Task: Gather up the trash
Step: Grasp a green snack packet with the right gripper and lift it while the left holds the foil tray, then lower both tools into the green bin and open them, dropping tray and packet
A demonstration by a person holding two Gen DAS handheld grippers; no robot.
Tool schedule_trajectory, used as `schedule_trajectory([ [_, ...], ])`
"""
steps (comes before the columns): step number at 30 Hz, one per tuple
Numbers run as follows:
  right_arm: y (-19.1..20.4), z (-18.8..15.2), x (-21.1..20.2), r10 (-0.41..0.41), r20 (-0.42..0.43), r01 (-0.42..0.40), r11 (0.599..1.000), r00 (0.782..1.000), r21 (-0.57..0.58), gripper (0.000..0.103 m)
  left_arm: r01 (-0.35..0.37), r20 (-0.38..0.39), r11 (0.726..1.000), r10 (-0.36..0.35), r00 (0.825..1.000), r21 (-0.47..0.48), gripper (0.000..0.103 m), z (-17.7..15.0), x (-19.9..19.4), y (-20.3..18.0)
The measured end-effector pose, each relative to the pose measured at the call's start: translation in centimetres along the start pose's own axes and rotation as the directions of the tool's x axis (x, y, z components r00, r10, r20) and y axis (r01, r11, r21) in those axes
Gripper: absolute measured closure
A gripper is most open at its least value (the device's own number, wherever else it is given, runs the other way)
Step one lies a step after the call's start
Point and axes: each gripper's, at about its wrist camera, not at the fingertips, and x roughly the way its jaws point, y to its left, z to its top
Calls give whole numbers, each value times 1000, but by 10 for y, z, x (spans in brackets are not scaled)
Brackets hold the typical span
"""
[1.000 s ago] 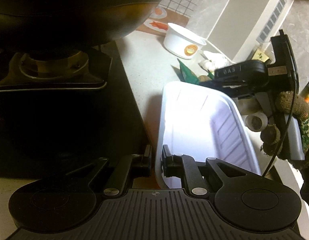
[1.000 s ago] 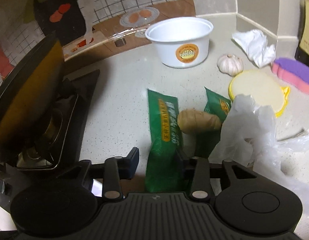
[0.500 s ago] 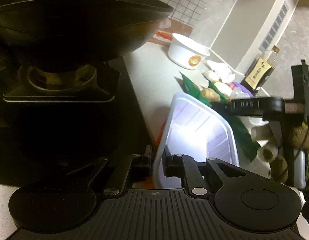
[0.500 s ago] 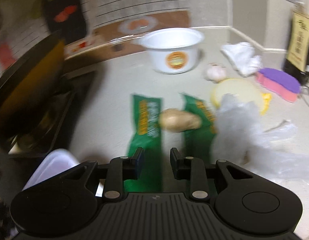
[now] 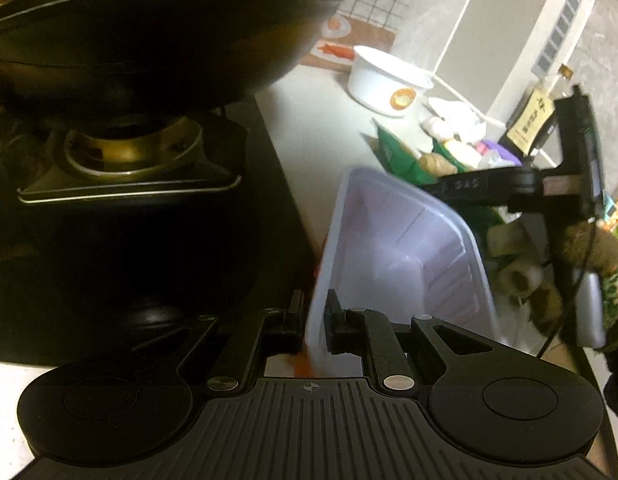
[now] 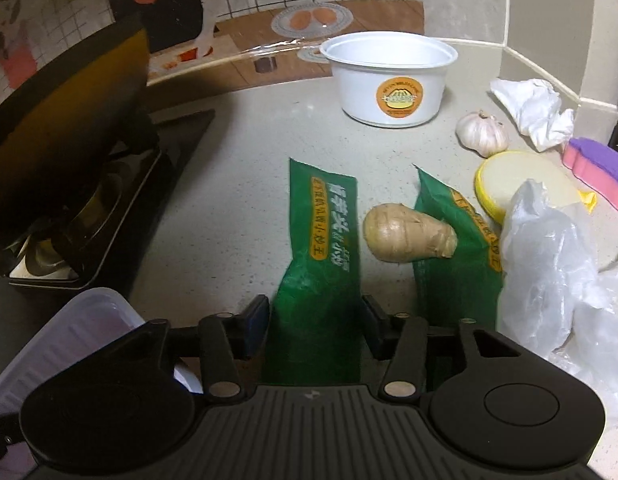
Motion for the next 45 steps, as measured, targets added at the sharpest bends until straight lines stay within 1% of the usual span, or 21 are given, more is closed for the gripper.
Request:
schedule_trajectory([
  [1,-2,0,-5,16,-1,-16,1000,1000,9,83,0,-1,1000,0,1000,4,90,-1,1,-1],
  [4,-13,0,-33,83,49,-86,993,995,78,84,3,2,1000,-3,1000,-3,90,-2,5,-5],
  [7,-25,-1,-70,149,115,-167,973,982,159,85,4,7,1000,-4,1000,-12,90,-1,8,-11],
  [9,-30,-4,-95,161,162,-190,965,974,183,85,9,19,1000,-9,1000,-7,90,2,8,-15],
  [13,-42,-20,-143,166,248,-219,954,954,205,86,-32,64,998,29,998,47,93,6,2,-32],
  [17,-56,-45,-189,126,323,-204,954,938,219,86,-16,80,999,12,997,51,93,9,-10,-42],
  [20,-71,-73,-218,103,355,-199,949,929,247,86,52,82,997,-57,995,60,93,6,-26,-58],
  [22,-82,-98,-238,63,371,-175,945,926,277,86,105,57,991,-110,992,85,93,3,-32,-76],
  [24,-93,-130,-259,-7,387,-127,939,922,320,86,153,16,978,-157,987,139,93,-7,-38,-102],
  [26,-106,-161,-277,-72,396,-86,926,915,367,86,192,-42,957,-188,981,217,93,-22,-36,-134],
  [27,-113,-179,-286,-104,395,-67,916,913,396,86,220,-91,941,-203,975,258,93,-33,-30,-151],
  [29,-128,-216,-299,-178,365,-15,884,914,468,86,259,-189,917,-209,960,303,93,-55,-11,-177],
  [31,-143,-255,-303,-226,313,17,833,922,552,86,293,-306,898,-193,932,329,93,-83,21,-201],
  [32,-151,-275,-302,-238,277,24,797,931,604,85,304,-355,893,-181,917,331,93,-95,38,-209],
  [34,-161,-318,-298,-265,194,57,715,944,697,85,300,-441,893,-134,888,334,93,-123,75,-224],
  [36,-168,-359,-293,-271,135,71,634,953,771,85,264,-500,907,-70,863,329,93,-146,109,-233],
  [38,-172,-394,-286,-260,101,63,556,960,829,85,290,-550,911,-87,831,294,93,-154,125,-241],
  [39,-172,-407,-281,-258,81,70,526,963,847,85,313,-551,902,-106,828,298,93,-153,127,-246],
  [40,-170,-419,-275,-260,60,83,504,964,860,86,330,-539,888,-115,834,320,93,-151,126,-253],
  [42,-166,-433,-260,-245,58,71,486,968,871,86,339,-502,866,-121,856,369,93,-142,122,-262],
  [45,-163,-439,-229,-167,96,-7,466,981,885,86,321,-428,856,-133,894,405,93,-116,109,-266],
])
